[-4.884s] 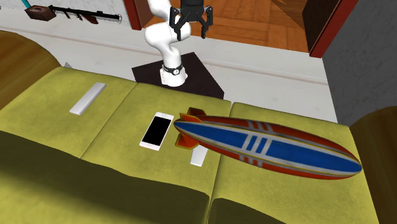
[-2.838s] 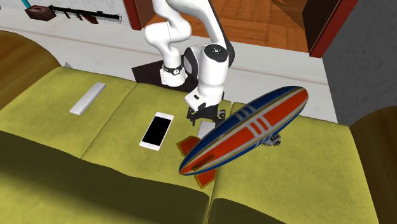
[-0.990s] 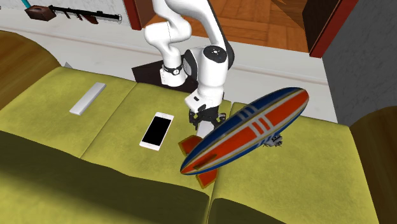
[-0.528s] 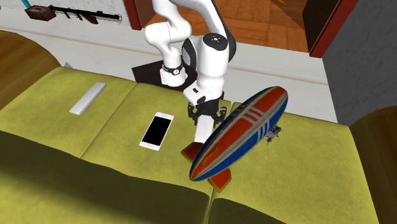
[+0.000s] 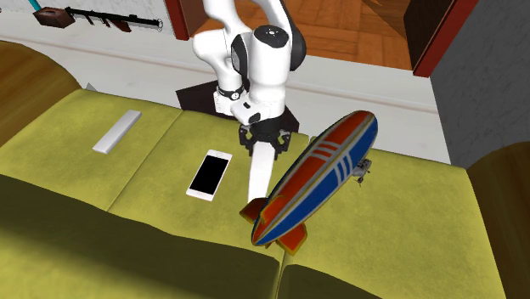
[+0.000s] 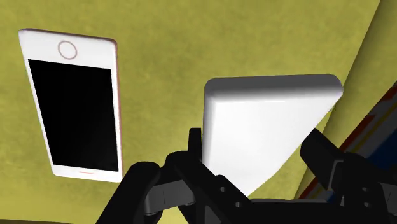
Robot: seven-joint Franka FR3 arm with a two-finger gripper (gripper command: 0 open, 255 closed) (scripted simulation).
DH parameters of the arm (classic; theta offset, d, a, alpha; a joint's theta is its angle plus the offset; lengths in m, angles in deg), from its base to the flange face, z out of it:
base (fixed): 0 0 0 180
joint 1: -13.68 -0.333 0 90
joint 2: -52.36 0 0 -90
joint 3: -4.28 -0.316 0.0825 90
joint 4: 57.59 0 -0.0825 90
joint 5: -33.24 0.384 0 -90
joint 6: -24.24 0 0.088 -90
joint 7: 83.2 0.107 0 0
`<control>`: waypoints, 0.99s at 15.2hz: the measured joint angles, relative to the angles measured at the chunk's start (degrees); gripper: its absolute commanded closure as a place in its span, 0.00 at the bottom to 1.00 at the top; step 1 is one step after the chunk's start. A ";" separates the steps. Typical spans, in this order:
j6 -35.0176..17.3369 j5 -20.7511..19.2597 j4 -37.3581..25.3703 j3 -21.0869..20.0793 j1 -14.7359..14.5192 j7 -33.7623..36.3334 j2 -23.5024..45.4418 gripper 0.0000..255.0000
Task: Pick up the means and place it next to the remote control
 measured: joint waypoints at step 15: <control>0.41 -2.45 23.90 11.07 7.22 -16.17 -25.61 1.00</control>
